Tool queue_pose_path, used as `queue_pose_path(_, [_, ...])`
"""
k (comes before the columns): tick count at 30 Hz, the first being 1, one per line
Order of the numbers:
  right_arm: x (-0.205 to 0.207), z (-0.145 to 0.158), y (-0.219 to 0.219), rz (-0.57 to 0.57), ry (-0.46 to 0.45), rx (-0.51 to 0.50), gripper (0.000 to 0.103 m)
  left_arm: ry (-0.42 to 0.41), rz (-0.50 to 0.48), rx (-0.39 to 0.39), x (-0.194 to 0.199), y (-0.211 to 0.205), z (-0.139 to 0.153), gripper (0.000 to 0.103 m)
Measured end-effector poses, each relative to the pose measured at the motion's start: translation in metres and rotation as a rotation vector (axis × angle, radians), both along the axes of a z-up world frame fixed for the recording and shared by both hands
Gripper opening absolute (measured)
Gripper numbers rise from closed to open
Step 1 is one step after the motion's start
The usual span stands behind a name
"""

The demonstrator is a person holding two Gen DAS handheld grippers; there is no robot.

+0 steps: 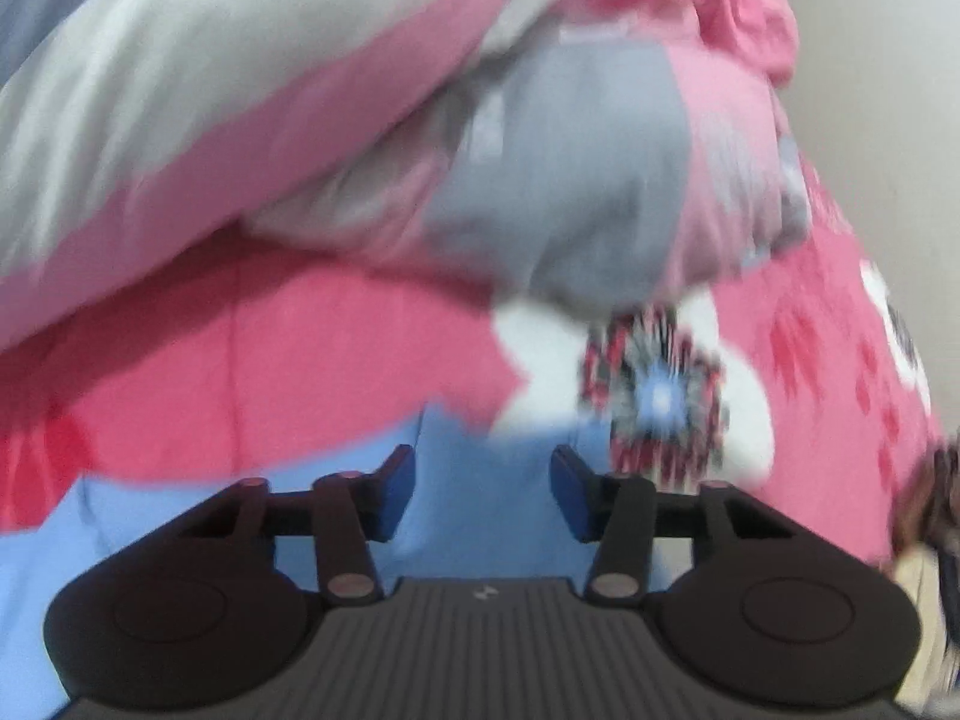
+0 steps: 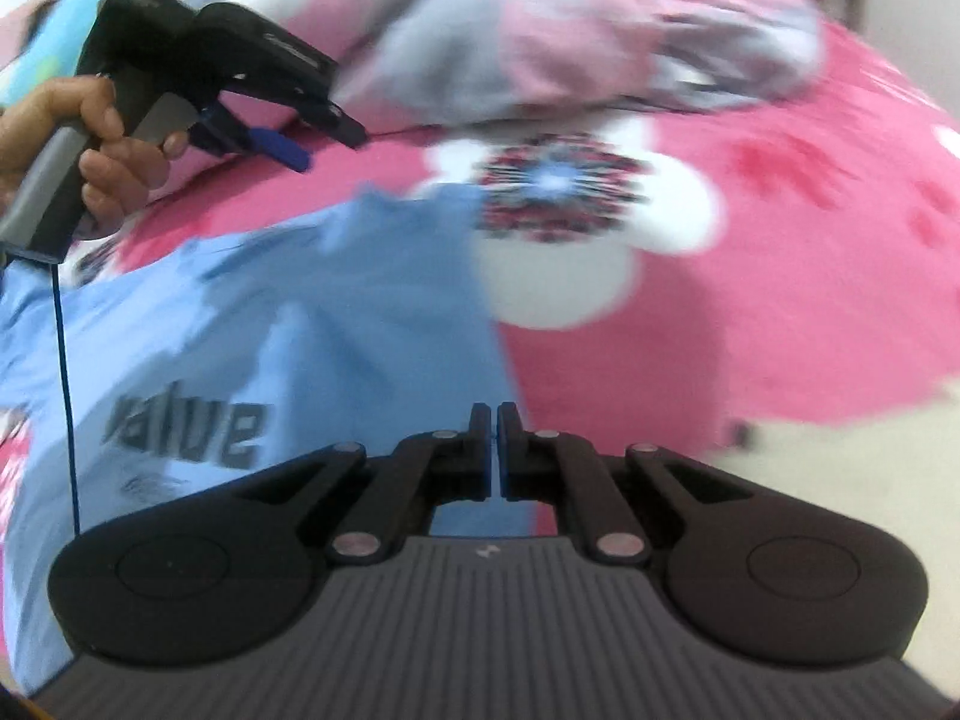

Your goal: Fold clothes

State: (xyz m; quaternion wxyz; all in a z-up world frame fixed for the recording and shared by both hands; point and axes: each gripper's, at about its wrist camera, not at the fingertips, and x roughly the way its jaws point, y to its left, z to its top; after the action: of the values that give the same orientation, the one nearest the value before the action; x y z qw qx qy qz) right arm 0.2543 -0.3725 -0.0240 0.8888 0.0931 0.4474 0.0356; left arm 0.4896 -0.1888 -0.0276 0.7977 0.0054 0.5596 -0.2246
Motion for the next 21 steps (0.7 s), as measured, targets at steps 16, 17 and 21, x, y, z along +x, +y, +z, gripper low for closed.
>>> queue_pose_path(16, [0.034, -0.024, 0.052, 0.355, 0.071, -0.009, 0.003, 0.016, -0.117, 0.175, -0.049, 0.027, -0.038, 0.04])
queue_pose_path(17, [0.04, -0.021, 0.052, 0.338, 0.052, -0.005, 0.003, 0.017, -0.111, 0.179, -0.048, 0.031, -0.038, 0.04])
queue_pose_path(21, [0.062, -0.028, 0.061, 0.332, 0.03, 0.012, 0.003, 0.035, -0.078, 0.19, -0.045, 0.038, -0.042, 0.04])
